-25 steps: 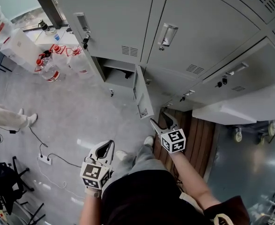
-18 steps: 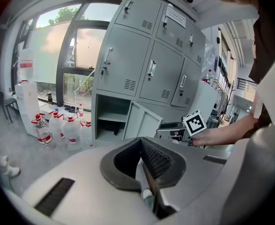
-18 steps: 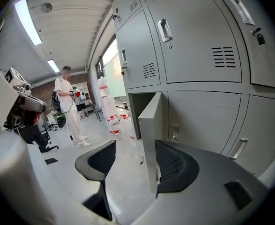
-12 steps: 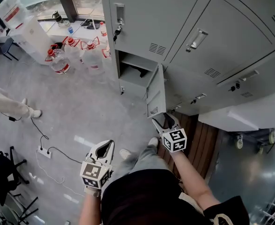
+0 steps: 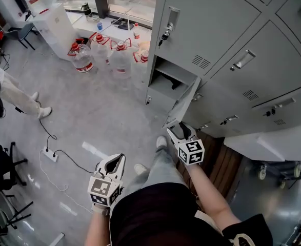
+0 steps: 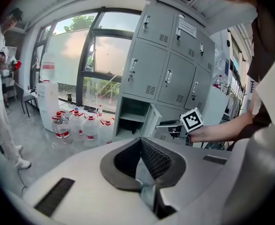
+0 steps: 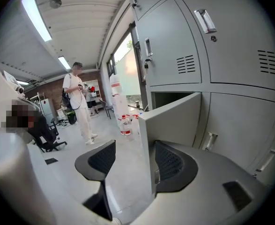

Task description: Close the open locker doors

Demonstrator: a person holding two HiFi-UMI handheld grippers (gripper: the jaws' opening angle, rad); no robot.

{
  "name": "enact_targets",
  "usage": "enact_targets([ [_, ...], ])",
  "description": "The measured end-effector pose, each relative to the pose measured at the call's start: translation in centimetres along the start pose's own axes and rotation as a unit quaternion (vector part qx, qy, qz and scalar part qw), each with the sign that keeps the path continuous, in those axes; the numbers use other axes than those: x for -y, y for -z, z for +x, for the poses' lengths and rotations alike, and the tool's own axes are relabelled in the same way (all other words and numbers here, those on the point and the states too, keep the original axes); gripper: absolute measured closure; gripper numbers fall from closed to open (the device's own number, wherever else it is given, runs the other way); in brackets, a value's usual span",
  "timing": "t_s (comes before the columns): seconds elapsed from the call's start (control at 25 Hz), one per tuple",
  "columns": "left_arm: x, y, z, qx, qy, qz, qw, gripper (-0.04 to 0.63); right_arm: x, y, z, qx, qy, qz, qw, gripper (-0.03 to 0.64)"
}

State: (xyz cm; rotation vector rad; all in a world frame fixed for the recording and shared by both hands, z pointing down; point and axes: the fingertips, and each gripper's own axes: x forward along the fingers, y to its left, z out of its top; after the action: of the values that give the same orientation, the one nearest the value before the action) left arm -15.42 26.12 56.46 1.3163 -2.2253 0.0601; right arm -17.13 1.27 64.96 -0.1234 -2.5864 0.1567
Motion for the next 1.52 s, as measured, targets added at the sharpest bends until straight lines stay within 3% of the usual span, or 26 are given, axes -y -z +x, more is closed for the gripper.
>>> enact_targets([
  [0.68, -8.1, -3.9, 1.2, 0.012, -0.106, -0.042, 0.9934, 0.577, -2.0, -7.7, 13.5, -0.004, -0.108, -0.053, 0.993, 0.339],
  [1.08, -11.7, -6.6, 2.9, 0.022, -0.169, -0.084, 0.9818, 0.577, 1.1, -12.4, 20.8, -0.007, -0.127, -0.066, 0.990, 0.339],
  [1.52, -13.5, -8.4, 5.1, 0.020, -0.208, -0.106, 0.9722, 0.577, 5.7, -15.5, 25.4, -0.004, -0.109, -0.071, 0.992, 0.339],
])
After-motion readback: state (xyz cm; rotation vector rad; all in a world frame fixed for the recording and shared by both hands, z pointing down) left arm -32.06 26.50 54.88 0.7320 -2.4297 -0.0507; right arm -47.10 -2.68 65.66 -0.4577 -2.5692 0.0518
